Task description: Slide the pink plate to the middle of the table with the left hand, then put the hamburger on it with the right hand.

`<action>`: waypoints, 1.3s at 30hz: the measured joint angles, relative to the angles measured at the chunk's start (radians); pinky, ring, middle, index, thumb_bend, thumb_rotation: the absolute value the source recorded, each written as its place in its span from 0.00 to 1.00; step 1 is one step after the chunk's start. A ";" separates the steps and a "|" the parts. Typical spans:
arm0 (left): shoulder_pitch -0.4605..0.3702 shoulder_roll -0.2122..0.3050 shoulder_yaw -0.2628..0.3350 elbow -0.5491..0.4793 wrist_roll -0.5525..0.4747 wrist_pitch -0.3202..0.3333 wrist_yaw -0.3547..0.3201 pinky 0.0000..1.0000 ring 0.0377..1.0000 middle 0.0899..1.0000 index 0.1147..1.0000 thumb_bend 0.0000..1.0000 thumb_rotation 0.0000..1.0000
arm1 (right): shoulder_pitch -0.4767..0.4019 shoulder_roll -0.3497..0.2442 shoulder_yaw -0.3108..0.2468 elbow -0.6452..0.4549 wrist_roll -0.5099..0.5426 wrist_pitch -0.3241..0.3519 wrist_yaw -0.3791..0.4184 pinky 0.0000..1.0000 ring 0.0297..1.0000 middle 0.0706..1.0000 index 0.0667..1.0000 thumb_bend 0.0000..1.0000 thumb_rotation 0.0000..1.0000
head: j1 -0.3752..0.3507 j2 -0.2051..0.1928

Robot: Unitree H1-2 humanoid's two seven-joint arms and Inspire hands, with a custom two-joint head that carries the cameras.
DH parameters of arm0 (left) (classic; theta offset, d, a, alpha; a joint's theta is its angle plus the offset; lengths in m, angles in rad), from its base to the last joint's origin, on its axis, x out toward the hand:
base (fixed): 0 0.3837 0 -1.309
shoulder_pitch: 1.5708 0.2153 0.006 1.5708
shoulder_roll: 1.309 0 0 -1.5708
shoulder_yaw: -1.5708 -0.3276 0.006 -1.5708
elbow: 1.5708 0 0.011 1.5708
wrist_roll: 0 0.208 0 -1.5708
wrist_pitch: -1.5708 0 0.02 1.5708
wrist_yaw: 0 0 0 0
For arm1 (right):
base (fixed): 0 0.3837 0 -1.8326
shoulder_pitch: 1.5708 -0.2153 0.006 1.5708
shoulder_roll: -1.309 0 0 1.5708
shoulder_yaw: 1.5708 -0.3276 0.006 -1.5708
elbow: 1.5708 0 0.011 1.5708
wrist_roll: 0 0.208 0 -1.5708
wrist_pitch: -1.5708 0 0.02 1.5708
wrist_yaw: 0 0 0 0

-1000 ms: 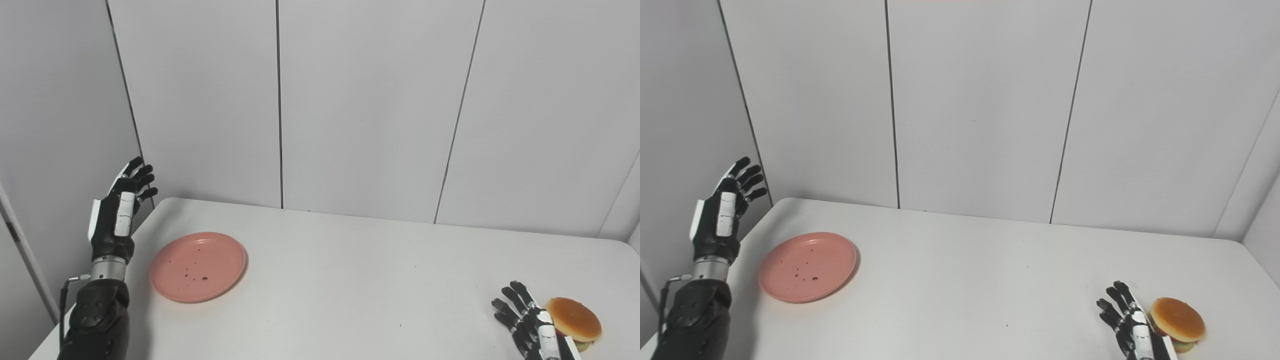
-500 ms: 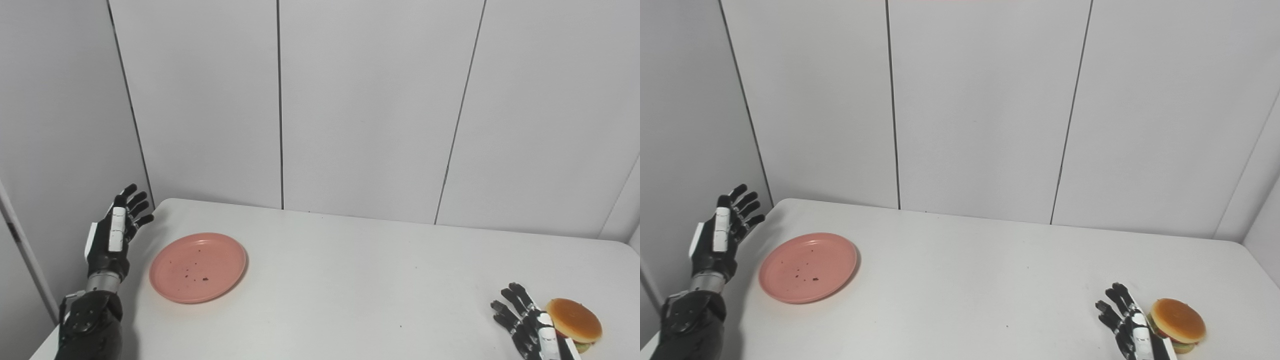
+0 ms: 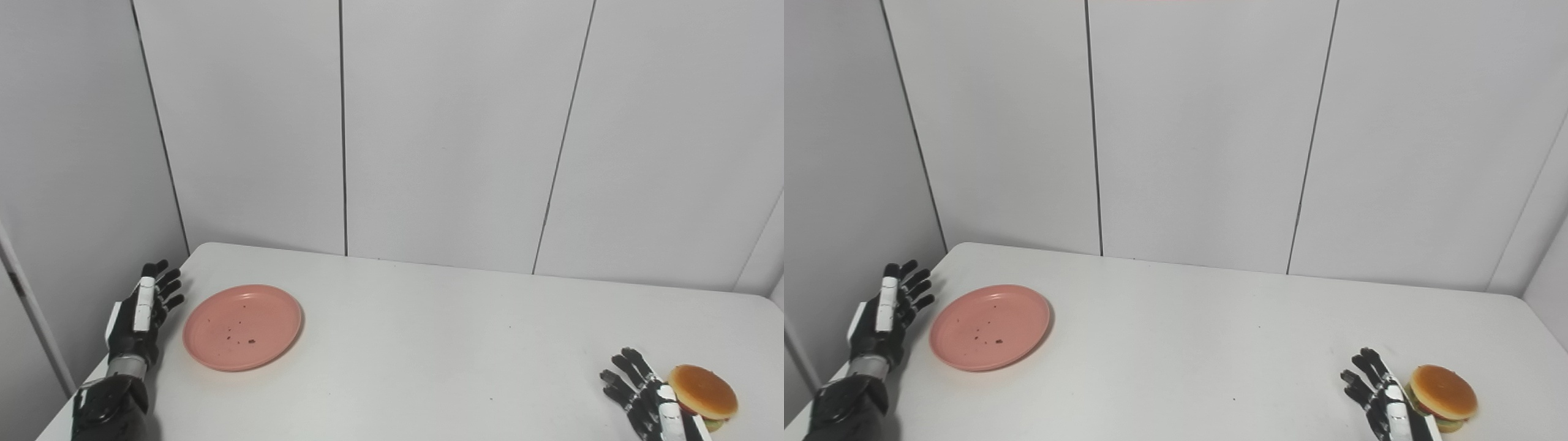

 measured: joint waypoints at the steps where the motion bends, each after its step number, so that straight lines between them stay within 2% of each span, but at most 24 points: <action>1: -0.008 0.000 -0.001 0.014 0.000 0.000 0.000 0.88 0.88 0.84 0.84 1.00 0.89 | 0.001 0.000 0.000 -0.001 0.000 0.000 0.000 0.86 0.83 0.89 0.89 0.73 0.98 | -0.002 0.002; 4: -0.021 0.000 -0.003 0.044 -0.001 0.000 0.000 0.86 0.84 0.82 0.81 0.99 0.88 | 0.002 0.000 0.001 -0.002 0.000 0.000 0.000 0.87 0.83 0.88 0.89 0.74 0.97 | -0.005 0.005; 17: -0.034 0.014 -0.051 0.088 0.002 -0.004 0.001 0.76 0.84 0.82 0.81 0.98 0.91 | 0.013 0.001 0.003 -0.014 -0.004 0.000 -0.005 0.85 0.82 0.88 0.88 0.74 0.96 | -0.014 0.012; 22: -0.043 0.020 -0.071 0.109 0.006 -0.012 0.001 0.79 0.90 0.86 0.81 0.97 0.92 | 0.026 0.002 0.006 -0.031 -0.004 0.001 -0.014 0.85 0.83 0.88 0.87 0.73 0.96 | -0.017 0.018; 27: -0.060 0.024 -0.085 0.141 0.005 -0.016 0.001 0.81 0.87 0.86 0.82 0.98 0.92 | 0.034 0.002 0.008 -0.040 -0.003 0.003 -0.014 0.84 0.82 0.87 0.87 0.74 0.95 | -0.021 0.028; 29: -0.066 0.025 -0.090 0.152 0.004 -0.016 0.002 0.76 0.86 0.84 0.81 0.98 0.93 | 0.036 0.002 0.008 -0.043 -0.003 0.004 -0.016 0.84 0.82 0.87 0.86 0.74 0.95 | -0.025 0.031; 34: -0.067 0.024 -0.113 0.153 0.008 -0.016 0.005 0.74 0.87 0.85 0.82 0.96 0.96 | 0.039 0.002 0.010 -0.046 -0.004 0.005 -0.021 0.84 0.82 0.87 0.86 0.74 0.95 | -0.025 0.032; 39: -0.067 0.024 -0.124 0.153 0.008 -0.016 0.007 0.78 0.88 0.86 0.84 0.98 0.96 | 0.042 0.002 0.012 -0.048 -0.004 0.006 -0.023 0.84 0.81 0.87 0.86 0.74 0.94 | -0.032 0.034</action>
